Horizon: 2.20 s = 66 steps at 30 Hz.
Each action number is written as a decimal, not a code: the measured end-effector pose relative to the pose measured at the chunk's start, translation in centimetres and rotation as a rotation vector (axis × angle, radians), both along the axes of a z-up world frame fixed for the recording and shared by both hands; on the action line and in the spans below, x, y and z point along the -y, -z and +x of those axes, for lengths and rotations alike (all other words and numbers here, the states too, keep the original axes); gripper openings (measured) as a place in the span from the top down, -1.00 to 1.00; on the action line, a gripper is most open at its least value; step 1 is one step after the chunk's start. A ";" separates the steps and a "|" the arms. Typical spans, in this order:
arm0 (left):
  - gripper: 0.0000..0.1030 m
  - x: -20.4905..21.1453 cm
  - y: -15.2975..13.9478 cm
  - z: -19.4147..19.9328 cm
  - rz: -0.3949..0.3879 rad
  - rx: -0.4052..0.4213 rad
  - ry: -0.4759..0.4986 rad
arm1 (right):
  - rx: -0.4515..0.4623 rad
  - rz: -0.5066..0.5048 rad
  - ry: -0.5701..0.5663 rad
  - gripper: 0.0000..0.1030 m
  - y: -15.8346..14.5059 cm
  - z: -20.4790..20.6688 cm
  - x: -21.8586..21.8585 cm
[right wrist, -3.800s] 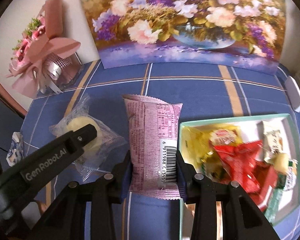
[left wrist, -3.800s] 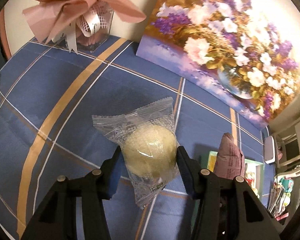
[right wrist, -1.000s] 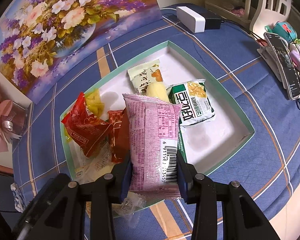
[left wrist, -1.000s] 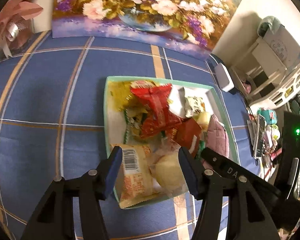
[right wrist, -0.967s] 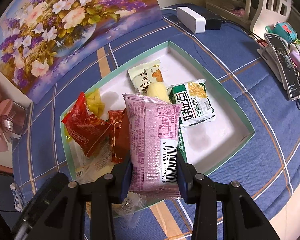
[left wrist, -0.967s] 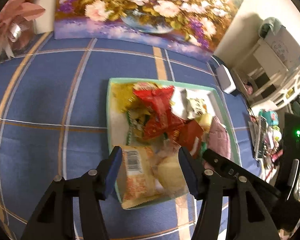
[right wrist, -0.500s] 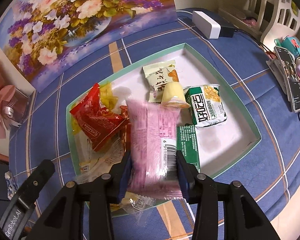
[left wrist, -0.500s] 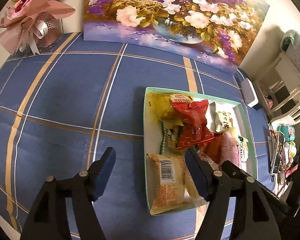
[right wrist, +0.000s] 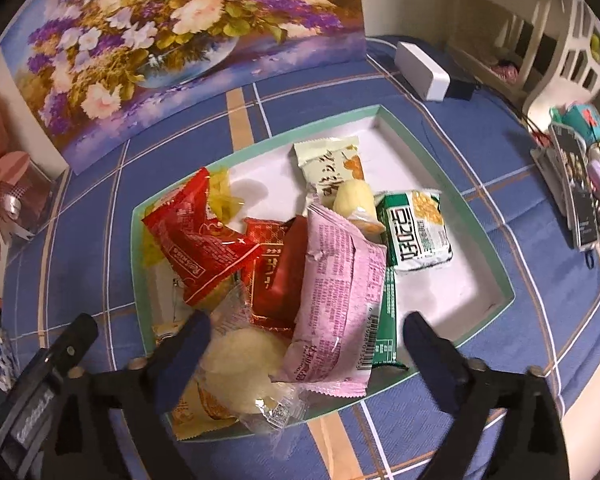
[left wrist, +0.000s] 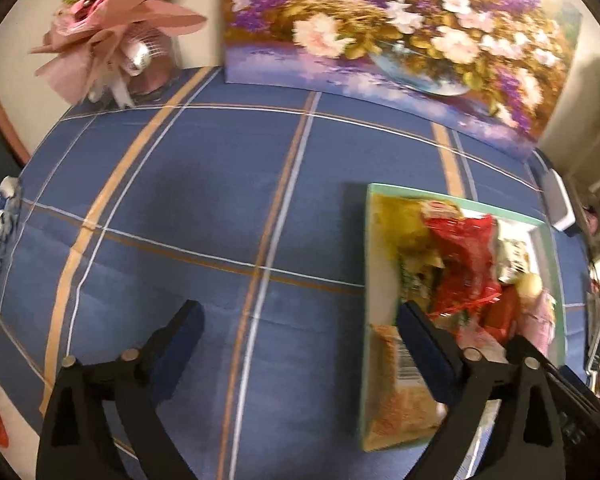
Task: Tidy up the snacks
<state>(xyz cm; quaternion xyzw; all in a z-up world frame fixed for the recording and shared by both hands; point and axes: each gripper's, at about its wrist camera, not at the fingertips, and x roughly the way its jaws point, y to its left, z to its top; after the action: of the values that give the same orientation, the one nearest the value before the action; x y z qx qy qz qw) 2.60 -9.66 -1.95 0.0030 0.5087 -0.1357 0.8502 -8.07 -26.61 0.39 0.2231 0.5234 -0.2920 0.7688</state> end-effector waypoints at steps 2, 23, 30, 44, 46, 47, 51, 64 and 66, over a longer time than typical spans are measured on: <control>-1.00 -0.6 0.2 0.3 0.012 0.004 -0.032 | 0.002 -0.015 -0.015 -1.00 -0.1 0.2 -0.3; -1.00 -2.2 -1.2 0.4 0.072 0.114 -0.073 | 0.038 -0.091 -0.124 -1.00 -1.4 1.0 -4.0; -1.00 -2.6 -2.0 -1.4 0.142 0.166 -0.081 | 0.072 -0.130 -0.148 -1.00 -2.9 0.0 -6.2; -1.00 -5.0 -5.0 -4.0 0.168 0.110 -0.039 | 0.062 -0.213 -0.192 -1.00 -7.5 -2.7 -9.2; -1.00 -5.6 -5.2 -4.6 0.160 0.102 -0.036 | 0.066 -0.219 -0.198 -1.00 -8.0 -3.4 -9.7; -1.00 -5.9 -5.4 -5.1 0.156 0.099 -0.035 | 0.069 -0.217 -0.201 -1.00 -8.2 -3.6 -10.0; -1.00 -6.9 -5.5 -6.2 0.151 0.094 -0.036 | 0.072 -0.217 -0.203 -1.00 -8.5 -5.0 -11.0; -1.00 -8.9 -4.1 -7.4 0.139 0.055 -0.032 | 0.038 -0.188 -0.211 -1.00 -5.8 -6.4 -12.3; -1.00 -9.1 -3.9 -7.3 0.119 0.053 -0.041 | 0.046 -0.174 -0.210 -1.00 -5.6 -6.4 -12.2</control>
<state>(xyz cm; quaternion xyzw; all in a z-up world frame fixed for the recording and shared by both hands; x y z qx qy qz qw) -4.70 -0.56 1.95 0.0468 0.4931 -0.0878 0.8643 -14.50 -14.40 5.96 0.1062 0.4989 -0.2493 0.8232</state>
